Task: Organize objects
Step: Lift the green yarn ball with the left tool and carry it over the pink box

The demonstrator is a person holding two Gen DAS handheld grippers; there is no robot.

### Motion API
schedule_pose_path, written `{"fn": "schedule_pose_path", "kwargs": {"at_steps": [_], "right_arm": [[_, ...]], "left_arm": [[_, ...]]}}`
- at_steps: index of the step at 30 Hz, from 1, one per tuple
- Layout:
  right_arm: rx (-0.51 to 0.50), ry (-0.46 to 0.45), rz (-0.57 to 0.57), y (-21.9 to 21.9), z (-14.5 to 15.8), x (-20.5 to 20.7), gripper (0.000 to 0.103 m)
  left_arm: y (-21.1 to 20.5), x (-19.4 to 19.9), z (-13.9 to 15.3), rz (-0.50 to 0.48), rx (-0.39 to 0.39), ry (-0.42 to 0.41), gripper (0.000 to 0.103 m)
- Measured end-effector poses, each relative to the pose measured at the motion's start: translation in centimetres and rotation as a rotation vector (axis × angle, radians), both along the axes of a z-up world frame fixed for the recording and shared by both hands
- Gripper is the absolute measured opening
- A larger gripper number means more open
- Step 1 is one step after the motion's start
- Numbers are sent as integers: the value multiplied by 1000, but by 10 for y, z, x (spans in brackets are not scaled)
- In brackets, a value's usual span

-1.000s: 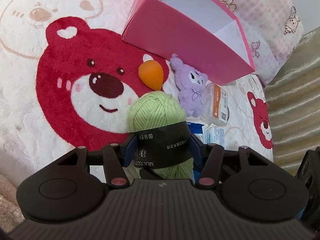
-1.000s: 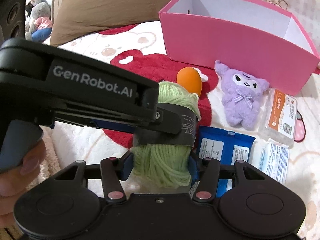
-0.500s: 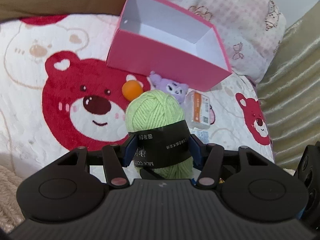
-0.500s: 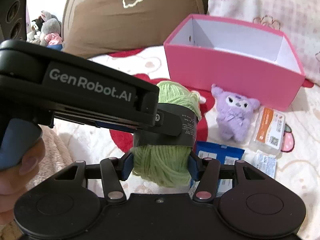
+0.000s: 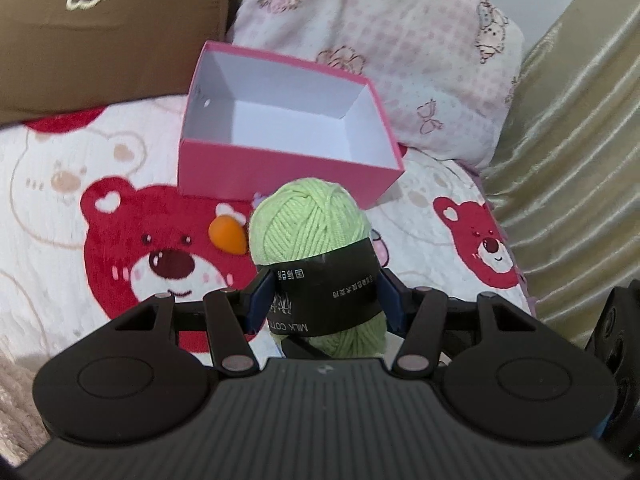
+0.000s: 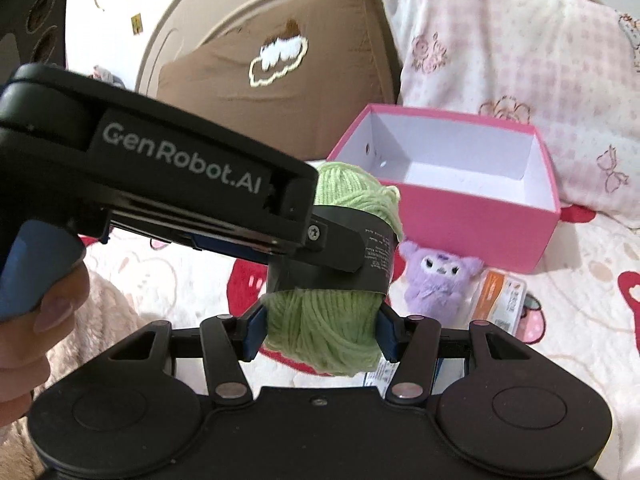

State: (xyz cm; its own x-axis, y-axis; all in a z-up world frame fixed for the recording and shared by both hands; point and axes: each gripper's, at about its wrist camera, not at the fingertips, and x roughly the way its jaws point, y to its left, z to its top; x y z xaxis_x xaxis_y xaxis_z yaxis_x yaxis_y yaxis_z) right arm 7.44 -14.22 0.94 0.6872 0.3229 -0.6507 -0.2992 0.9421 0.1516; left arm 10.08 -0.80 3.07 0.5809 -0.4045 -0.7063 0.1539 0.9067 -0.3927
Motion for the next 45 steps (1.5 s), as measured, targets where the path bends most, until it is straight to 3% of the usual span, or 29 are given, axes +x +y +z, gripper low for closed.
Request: {"fn": "schedule_pose_path", "kwargs": {"at_steps": [11, 25, 28, 34, 42, 45], "right_arm": [[5, -53, -29, -21, 40, 8, 59], [122, -69, -88, -50, 58, 58, 59], [140, -72, -104, -55, 56, 71, 59], [203, -71, -122, -68, 56, 109, 58], [206, -70, -114, -80, 35, 170, 57], [334, -62, -121, -93, 14, 177, 57]], "left_arm": [[-21, 16, 46, -46, 0, -46, 55], [-58, 82, 88, -93, 58, -92, 55], [-56, 104, 89, -78, 7, -87, 55], [-57, 148, 82, -69, -18, -81, 55], [-70, 203, 55, -42, 42, -99, 55], [-70, 215, 36, -45, 30, -76, 55]]}}
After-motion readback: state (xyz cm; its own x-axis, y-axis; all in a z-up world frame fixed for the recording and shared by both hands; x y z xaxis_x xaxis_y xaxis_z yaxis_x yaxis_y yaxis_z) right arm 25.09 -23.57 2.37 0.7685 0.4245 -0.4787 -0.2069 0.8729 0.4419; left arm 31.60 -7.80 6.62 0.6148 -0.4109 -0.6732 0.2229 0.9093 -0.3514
